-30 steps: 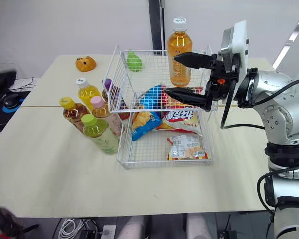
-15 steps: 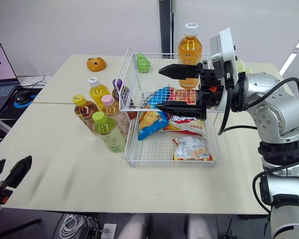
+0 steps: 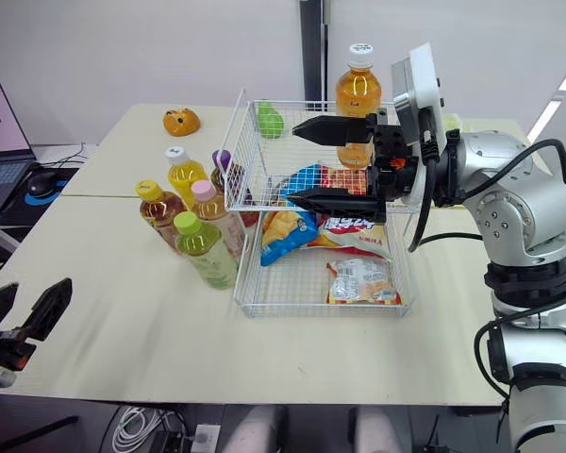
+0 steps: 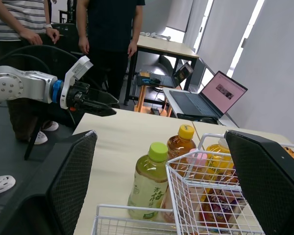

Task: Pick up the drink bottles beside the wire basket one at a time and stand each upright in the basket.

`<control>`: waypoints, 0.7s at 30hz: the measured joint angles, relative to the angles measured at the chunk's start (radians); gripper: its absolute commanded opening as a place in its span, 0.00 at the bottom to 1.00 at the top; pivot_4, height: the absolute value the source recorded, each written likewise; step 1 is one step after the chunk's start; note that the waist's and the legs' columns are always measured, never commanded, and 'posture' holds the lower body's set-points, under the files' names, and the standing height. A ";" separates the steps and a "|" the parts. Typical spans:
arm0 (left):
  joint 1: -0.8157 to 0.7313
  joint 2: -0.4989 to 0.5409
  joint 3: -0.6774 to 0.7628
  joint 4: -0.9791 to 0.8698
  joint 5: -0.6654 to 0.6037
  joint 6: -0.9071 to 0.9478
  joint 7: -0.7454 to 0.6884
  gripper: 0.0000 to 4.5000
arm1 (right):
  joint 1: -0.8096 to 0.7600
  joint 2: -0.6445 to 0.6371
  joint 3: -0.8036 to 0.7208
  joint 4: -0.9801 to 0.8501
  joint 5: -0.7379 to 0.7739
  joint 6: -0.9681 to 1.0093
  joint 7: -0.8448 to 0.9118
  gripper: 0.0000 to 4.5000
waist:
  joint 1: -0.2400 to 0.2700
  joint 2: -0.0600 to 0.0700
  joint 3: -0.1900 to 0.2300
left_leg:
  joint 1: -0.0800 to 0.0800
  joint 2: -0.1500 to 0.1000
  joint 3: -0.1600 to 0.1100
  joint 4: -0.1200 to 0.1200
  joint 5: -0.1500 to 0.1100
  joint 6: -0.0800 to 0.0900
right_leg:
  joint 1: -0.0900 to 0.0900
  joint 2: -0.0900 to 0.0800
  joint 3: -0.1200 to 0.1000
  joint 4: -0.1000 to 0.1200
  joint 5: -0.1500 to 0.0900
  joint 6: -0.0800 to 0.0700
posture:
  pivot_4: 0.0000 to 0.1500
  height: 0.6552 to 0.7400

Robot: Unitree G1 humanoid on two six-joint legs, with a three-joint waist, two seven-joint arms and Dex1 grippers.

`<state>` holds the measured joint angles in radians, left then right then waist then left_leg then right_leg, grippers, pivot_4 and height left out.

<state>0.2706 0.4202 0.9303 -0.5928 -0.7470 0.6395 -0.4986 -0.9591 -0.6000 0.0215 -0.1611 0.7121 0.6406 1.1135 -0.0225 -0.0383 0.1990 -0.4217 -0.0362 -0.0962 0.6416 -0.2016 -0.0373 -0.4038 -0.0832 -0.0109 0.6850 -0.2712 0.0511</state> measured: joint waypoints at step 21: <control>-0.449 0.213 -0.384 0.292 0.135 -0.040 0.098 0.99 | 0.010 0.003 -0.002 0.009 -0.104 -0.063 -0.072 1.00 | -0.004 0.000 0.000 | 0.000 -0.002 0.001 -0.003 0.000 0.000 | 0.000 0.003 0.001 -0.003 0.002 0.001 | 1.00 1.00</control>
<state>-0.1783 0.6335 0.5466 -0.3013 -0.6120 0.5994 -0.4007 -0.9495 -0.5970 0.0191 -0.1520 0.6084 0.5771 1.0417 -0.0266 -0.0381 0.1991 -0.4213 -0.0386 -0.0951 0.6386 -0.2015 -0.0373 -0.4040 -0.0806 -0.0094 0.6822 -0.2695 0.0520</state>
